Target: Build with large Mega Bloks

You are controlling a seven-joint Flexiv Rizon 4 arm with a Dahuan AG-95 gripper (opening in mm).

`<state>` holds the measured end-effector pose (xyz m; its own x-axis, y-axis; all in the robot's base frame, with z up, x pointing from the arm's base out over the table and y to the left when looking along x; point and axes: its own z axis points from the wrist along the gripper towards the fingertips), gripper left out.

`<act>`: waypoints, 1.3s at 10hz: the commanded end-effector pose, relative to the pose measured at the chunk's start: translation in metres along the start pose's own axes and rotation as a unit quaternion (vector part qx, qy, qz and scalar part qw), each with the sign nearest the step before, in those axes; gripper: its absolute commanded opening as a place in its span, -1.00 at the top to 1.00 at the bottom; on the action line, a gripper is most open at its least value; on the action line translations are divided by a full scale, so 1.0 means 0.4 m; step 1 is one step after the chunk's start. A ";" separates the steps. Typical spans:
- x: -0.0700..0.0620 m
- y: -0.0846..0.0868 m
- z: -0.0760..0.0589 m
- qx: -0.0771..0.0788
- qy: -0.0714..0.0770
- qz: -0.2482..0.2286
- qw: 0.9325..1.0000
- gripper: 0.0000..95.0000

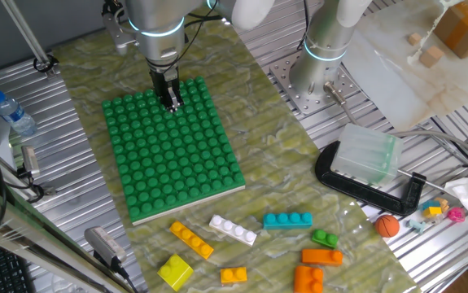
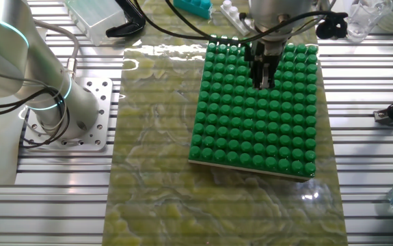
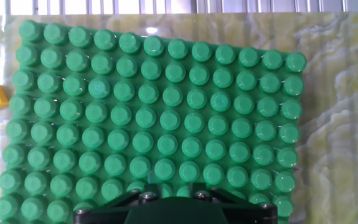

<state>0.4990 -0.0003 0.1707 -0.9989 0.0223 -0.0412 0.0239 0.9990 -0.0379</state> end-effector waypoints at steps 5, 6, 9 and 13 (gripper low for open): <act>-0.002 0.001 0.002 0.000 0.001 0.001 1.000 1.00; -0.002 0.001 0.002 0.000 0.001 0.001 1.000 1.00; -0.002 0.001 0.002 0.000 0.001 0.004 1.000 1.00; -0.002 0.001 0.002 0.000 0.000 0.007 1.000 1.00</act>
<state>0.5000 0.0000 0.1699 -0.9986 0.0356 -0.0399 0.0370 0.9987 -0.0357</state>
